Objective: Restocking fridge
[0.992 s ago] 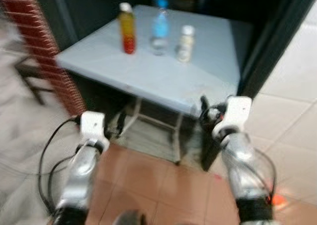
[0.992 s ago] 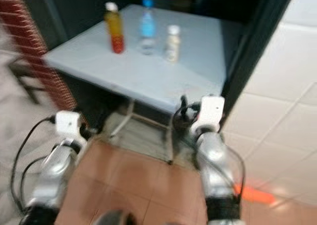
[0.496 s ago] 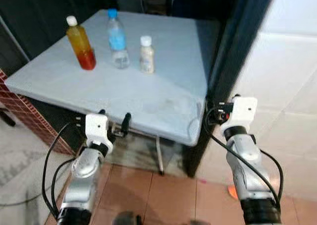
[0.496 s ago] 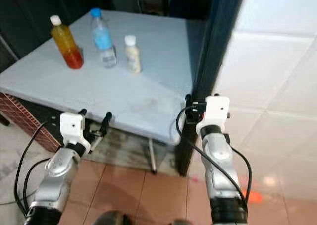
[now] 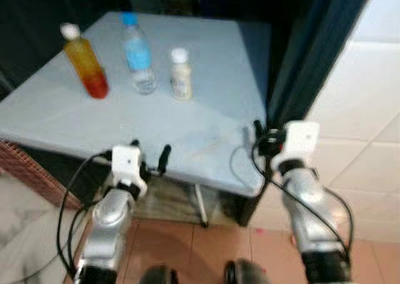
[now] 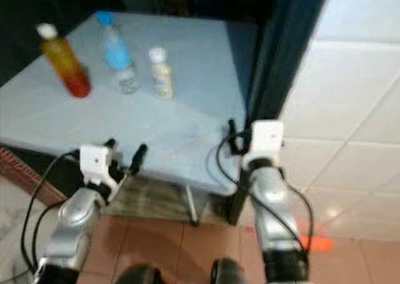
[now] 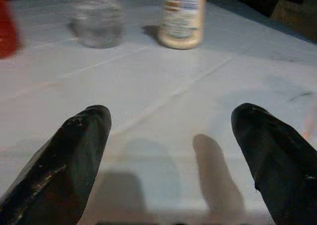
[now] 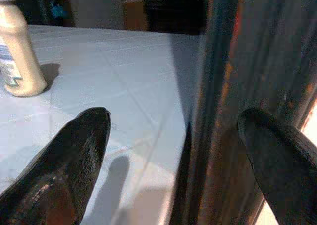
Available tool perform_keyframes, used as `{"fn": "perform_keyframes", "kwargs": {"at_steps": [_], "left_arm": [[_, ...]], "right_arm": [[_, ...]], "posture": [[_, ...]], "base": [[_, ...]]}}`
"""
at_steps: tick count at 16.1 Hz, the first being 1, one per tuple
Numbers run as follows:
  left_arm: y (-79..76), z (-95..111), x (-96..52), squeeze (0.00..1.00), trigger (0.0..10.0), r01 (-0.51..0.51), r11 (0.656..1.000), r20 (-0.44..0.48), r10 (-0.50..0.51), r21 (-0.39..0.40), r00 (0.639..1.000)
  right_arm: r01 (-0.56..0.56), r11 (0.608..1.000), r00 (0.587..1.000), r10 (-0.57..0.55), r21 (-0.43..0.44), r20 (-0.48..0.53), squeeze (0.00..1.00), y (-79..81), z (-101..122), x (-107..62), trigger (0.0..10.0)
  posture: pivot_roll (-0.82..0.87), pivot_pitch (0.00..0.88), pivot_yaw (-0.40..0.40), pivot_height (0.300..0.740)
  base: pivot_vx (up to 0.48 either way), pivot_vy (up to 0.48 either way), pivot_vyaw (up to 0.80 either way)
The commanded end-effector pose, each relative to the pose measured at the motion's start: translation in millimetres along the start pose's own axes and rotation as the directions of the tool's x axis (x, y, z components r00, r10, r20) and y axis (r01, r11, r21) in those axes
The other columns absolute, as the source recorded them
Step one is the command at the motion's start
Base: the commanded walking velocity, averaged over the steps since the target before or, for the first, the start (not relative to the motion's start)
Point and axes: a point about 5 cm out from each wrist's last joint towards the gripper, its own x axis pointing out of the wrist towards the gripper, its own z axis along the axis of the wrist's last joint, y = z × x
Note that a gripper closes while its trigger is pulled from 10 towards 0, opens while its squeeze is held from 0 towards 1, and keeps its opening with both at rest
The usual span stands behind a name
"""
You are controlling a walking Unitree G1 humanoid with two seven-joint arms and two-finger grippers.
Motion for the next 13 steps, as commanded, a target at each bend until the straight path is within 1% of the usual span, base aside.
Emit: {"fn": "perform_keyframes", "kwargs": {"at_steps": [1, 9, 13], "left_arm": [[10.7, 1.4, -2.9, 0.0, 10.0, -0.03, 0.999, -0.004, 0.03, 0.01, 1.0], [10.4, 0.0, -2.8, 0.0, 10.0, -0.035, 0.999, -0.023, 0.036, 0.013, 0.999], [12.3, 3.9, -1.4, 0.0, 10.0, -0.08, 0.997, 0.016, 0.08, 0.023, 0.997]], "right_arm": [[-0.013, 1.0, 1.0, 0.013, 0.011, 0.003, 0.0, 7.5, 1.7, 0.5, 10.0], [-0.003, 1.0, 1.0, 0.003, 0.009, 0.003, 0.0, 7.1, 1.7, 0.3, 10.0], [-0.002, 1.0, 1.0, 0.002, 0.01, 0.001, 0.0, 7.1, 1.5, 0.8, 10.0]], "posture": [[0.0, 0.082, 0.034, 0.74], [0.01, 0.085, 0.033, 0.74], [0.01, 0.08, 0.028, 0.74]], "base": [[0.0, 0.48, 0.0], [0.0, 0.48, 0.0], [0.0, 0.473, 0.0]]}}
